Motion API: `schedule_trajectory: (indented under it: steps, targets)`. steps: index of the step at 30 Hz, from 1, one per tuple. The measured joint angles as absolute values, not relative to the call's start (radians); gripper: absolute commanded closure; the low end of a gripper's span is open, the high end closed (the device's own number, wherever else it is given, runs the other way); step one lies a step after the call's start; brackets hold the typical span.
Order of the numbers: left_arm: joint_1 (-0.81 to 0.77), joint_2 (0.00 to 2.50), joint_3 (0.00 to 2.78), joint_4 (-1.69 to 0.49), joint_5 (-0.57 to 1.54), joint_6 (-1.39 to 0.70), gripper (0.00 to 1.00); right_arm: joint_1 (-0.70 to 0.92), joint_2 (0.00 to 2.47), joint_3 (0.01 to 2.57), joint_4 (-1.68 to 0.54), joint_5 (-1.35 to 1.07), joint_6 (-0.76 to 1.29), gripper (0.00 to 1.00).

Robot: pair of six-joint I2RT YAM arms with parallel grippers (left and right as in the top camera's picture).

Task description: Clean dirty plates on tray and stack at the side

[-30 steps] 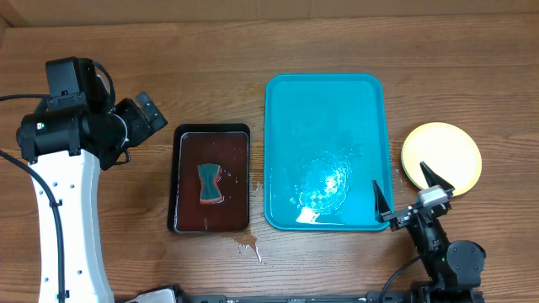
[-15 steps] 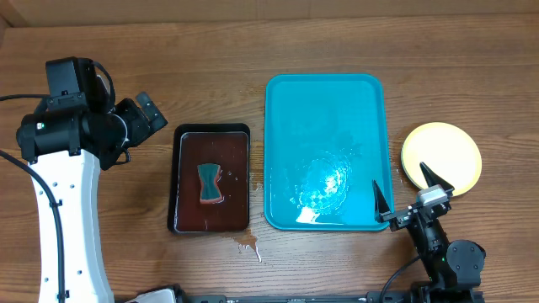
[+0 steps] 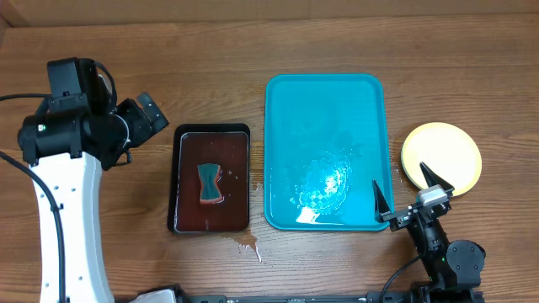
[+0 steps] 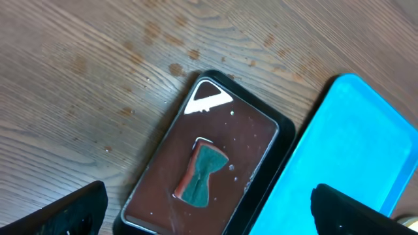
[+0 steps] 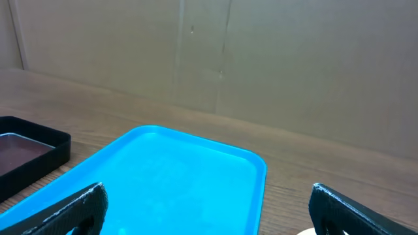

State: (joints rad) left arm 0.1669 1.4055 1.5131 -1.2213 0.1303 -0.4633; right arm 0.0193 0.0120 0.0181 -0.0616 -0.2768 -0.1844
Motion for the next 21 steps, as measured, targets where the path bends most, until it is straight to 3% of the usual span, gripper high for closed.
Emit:
schedule_trajectory:
  steps: [7, 21]
  targets:
    - [-0.007, 1.123, 1.462, -1.063, -0.003, -0.373, 0.0, 0.019, 0.012, 0.018, -0.061, -0.277, -0.185, 0.0]
    - [-0.012, 0.495, 0.878, -0.566, -0.062, -0.201, 0.0, 0.019, 0.012, 0.018, -0.062, -0.277, -0.185, 0.0]
